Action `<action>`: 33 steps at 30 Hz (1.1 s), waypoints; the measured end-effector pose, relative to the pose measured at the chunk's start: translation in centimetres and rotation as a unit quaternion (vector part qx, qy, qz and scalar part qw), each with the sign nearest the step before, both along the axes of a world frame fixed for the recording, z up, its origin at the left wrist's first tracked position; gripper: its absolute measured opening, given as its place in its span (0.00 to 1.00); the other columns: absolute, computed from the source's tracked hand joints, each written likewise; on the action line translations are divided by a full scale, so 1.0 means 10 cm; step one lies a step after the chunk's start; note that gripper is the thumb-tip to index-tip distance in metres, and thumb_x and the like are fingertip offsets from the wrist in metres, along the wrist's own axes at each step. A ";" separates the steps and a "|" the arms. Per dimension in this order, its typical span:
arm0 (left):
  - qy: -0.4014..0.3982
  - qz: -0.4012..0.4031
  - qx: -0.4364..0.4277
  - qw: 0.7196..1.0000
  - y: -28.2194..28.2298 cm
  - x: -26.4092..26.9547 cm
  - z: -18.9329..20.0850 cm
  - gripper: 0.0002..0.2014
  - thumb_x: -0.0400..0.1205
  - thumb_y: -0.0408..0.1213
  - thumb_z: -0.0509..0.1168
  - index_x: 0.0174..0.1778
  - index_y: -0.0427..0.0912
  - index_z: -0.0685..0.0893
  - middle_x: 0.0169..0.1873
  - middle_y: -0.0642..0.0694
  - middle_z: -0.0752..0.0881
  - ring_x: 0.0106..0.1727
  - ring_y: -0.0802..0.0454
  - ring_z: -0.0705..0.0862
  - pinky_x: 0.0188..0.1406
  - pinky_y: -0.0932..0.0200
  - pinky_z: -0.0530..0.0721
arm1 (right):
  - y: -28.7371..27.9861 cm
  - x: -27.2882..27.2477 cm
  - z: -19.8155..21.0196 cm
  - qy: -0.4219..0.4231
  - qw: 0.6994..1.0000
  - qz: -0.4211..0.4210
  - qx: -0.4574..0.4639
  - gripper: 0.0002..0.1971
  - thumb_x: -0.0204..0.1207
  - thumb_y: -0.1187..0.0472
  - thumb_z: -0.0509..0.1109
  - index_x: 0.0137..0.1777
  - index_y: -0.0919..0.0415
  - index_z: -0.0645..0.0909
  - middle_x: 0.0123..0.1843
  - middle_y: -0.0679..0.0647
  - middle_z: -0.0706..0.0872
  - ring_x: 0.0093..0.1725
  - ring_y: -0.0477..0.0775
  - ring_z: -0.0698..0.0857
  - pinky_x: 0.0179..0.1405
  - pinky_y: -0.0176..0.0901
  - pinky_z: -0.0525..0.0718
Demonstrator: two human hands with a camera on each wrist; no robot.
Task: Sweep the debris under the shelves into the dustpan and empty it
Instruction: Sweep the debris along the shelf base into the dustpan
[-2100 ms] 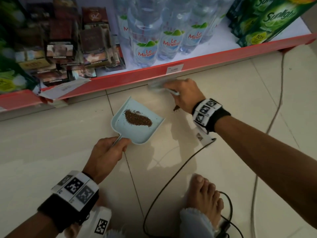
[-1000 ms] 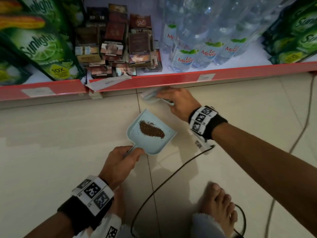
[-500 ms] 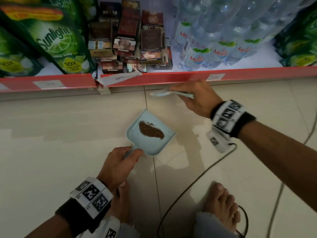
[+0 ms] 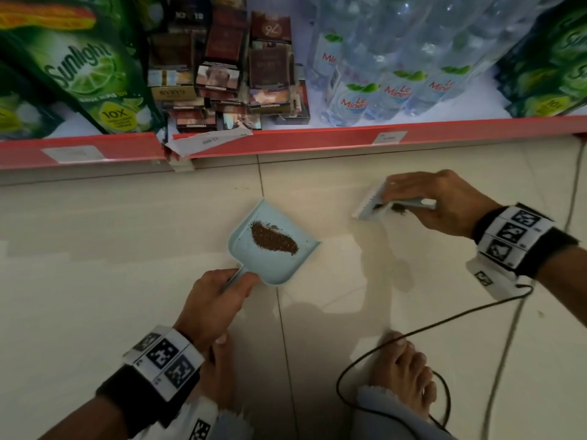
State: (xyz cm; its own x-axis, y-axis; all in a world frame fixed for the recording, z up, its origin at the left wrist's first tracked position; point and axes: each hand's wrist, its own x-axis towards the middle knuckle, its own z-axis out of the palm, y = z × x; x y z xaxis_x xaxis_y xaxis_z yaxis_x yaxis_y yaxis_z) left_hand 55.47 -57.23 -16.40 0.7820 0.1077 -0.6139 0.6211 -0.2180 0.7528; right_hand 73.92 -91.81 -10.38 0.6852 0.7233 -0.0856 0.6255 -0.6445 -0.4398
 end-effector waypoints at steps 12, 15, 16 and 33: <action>0.002 -0.019 0.032 0.999 -0.04 0.02 -0.02 0.19 0.71 0.54 0.64 0.19 0.48 0.74 0.15 0.54 0.71 0.18 0.59 0.67 0.26 0.58 0.67 | 0.30 -0.12 -0.17 0.069 0.990 0.115 -0.031 0.19 0.68 0.83 0.71 0.57 0.69 0.90 0.61 0.61 0.89 0.72 0.67 0.81 0.72 0.58 0.79; -0.003 -0.034 0.047 0.998 -0.11 0.06 -0.07 0.21 0.78 0.48 0.67 0.19 0.48 0.74 0.14 0.55 0.72 0.18 0.60 0.68 0.29 0.57 0.69 | -0.10 -0.06 -0.08 0.053 0.995 0.081 -0.038 0.19 0.67 0.84 0.72 0.53 0.68 0.91 0.59 0.61 0.90 0.69 0.67 0.84 0.67 0.60 0.83; -0.007 -0.039 0.045 0.998 -0.14 0.08 -0.07 0.21 0.78 0.49 0.67 0.19 0.48 0.74 0.14 0.55 0.72 0.18 0.60 0.68 0.29 0.57 0.68 | -0.21 -0.04 -0.05 0.049 0.996 0.065 -0.042 0.20 0.66 0.84 0.72 0.53 0.67 0.91 0.60 0.60 0.90 0.69 0.65 0.84 0.66 0.60 0.84; -0.026 -0.117 0.032 0.992 -0.53 0.46 0.02 0.20 0.65 0.61 0.63 0.21 0.47 0.73 0.16 0.55 0.70 0.20 0.56 0.68 0.30 0.56 0.68 | -0.35 -0.11 -0.06 0.016 0.990 -0.093 -0.103 0.21 0.72 0.75 0.71 0.61 0.57 0.89 0.58 0.61 0.91 0.53 0.66 0.91 0.55 0.56 0.89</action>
